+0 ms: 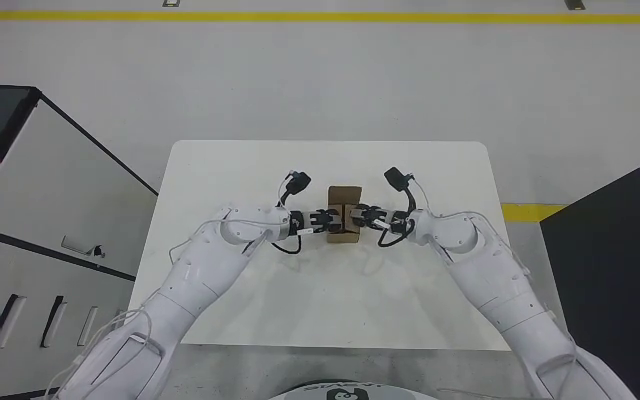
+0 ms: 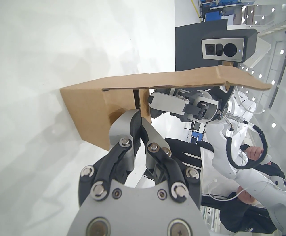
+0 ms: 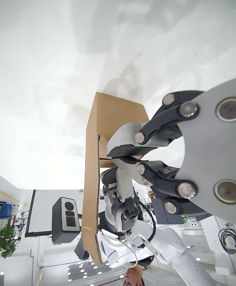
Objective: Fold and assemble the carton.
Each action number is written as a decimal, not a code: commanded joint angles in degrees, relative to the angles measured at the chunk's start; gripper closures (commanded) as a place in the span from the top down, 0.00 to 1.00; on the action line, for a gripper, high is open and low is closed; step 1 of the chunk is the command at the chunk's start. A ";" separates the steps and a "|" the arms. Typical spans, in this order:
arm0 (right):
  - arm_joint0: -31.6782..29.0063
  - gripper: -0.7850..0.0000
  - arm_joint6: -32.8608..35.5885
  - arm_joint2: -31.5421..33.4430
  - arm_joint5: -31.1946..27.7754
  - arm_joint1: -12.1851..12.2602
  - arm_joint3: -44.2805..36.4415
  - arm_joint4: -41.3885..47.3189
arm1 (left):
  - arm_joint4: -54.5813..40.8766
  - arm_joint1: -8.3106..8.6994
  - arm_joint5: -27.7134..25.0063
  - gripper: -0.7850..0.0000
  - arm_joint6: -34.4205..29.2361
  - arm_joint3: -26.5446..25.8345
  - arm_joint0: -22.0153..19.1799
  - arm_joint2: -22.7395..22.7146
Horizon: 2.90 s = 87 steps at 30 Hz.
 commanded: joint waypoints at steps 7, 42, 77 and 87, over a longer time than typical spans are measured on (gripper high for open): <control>-2.09 0.06 3.00 4.21 -2.82 0.98 -3.52 3.82 | -0.86 0.83 -2.29 0.07 -0.86 -2.69 1.90 -2.58; 2.84 1.00 3.85 5.77 -9.18 0.54 3.15 14.42 | -0.55 3.39 -6.34 1.00 -1.68 -13.53 10.02 -7.96; 15.13 1.00 9.83 -2.43 -16.71 -4.32 25.19 22.48 | -1.75 2.38 -7.53 1.00 3.65 -6.85 6.53 -5.65; 14.94 1.00 5.84 -0.10 -18.11 -3.84 21.30 21.13 | -1.94 2.59 -8.11 1.00 -0.43 -8.24 7.23 -5.18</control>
